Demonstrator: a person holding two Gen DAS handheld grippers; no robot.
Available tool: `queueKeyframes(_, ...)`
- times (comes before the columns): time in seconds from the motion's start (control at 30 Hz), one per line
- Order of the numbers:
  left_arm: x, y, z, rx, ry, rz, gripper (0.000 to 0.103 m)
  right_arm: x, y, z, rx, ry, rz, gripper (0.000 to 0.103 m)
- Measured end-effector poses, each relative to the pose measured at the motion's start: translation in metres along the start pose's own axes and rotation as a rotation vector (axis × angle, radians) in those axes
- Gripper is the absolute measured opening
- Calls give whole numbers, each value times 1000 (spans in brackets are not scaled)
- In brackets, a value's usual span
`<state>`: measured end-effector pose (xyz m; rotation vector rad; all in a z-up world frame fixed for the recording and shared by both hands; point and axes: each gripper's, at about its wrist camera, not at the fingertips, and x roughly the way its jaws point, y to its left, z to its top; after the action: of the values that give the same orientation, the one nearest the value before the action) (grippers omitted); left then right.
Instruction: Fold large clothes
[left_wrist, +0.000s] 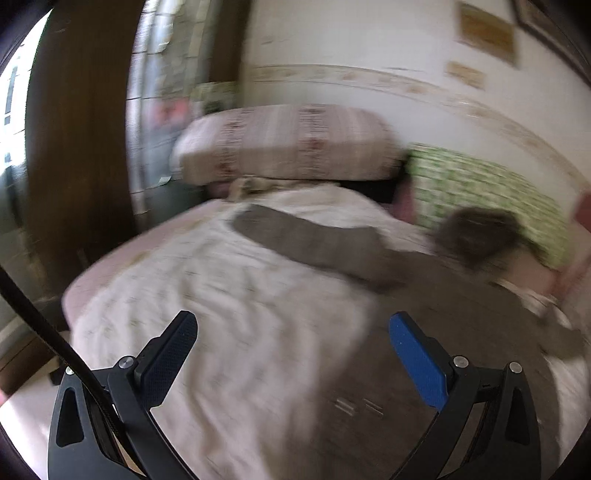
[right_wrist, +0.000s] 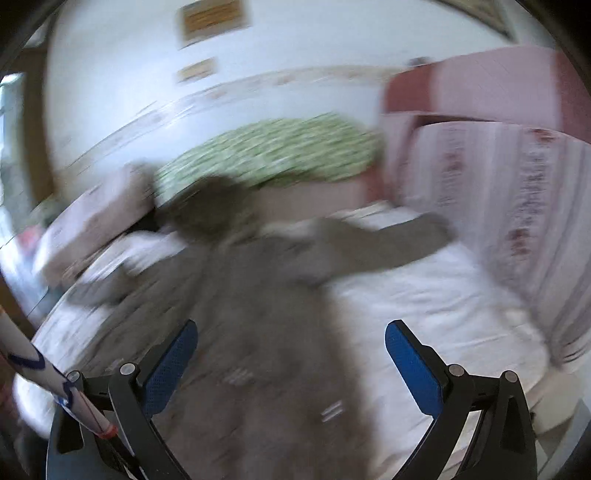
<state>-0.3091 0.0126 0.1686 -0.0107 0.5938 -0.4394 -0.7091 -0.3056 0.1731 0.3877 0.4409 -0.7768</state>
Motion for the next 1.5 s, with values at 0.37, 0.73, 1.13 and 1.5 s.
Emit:
queueKeyframes(0.37,-44,-95,-90,135,122,-145,103,0,97,-64,-96,85,-67,103)
queueKeyframes(0.73,-35,-95,-118,212,200,-142,103,16,123,-89,-155,135,-104,103)
queueKeyframes(1.13,-37,-97,-120,231,195,-138,103,15,124,-91,-182,143,-111,103)
queueKeyframes(1.5,-40,-99,-120,242,192,-143,103,13,123,-91,-188,143,-105,103)
